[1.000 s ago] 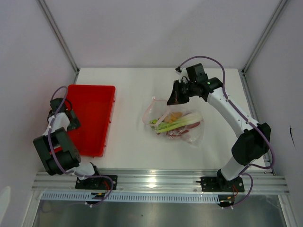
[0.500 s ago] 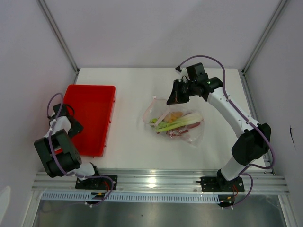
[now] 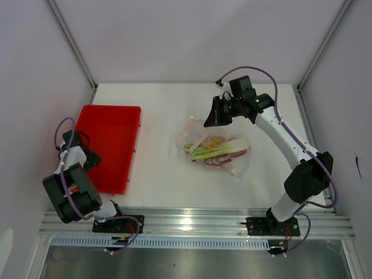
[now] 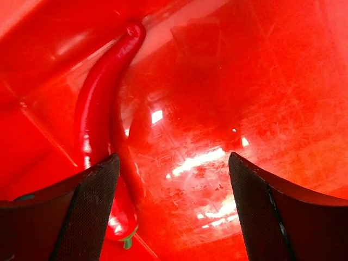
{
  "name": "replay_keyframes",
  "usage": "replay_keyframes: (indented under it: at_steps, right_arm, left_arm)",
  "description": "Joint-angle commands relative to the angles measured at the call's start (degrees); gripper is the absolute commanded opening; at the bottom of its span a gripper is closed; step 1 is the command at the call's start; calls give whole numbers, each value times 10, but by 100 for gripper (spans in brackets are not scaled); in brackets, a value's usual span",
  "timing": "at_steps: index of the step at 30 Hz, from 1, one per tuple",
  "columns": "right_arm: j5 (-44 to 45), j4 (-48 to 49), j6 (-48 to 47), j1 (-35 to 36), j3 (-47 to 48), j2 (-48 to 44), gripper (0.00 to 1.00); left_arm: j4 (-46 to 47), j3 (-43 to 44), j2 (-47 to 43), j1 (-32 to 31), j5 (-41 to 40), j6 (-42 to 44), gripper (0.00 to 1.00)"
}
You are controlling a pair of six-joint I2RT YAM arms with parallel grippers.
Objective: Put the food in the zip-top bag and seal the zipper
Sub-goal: Pick up the fake vegetable from the bin.
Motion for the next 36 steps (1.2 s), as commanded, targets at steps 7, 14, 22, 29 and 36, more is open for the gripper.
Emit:
replay_keyframes:
  at_steps: [7,14,22,29,36]
  right_arm:
    - [-18,10,5,1,31,4,0]
    - [-16,7,3,2,23,-7,0]
    - [-19,11,3,5,16,-5,0]
    - [-12,5,-1,4,22,-7,0]
    - [-6,3,-2,3,22,-10,0]
  left_arm:
    - [-17,43,-48,16,-62,15,84]
    - [-22,47,-34,60,-80,29,80]
    - [-28,58,45,61,-57,118,75]
    - [-26,49,65,33,-64,139,71]
    - [-23,52,79,-47,-90,149,60]
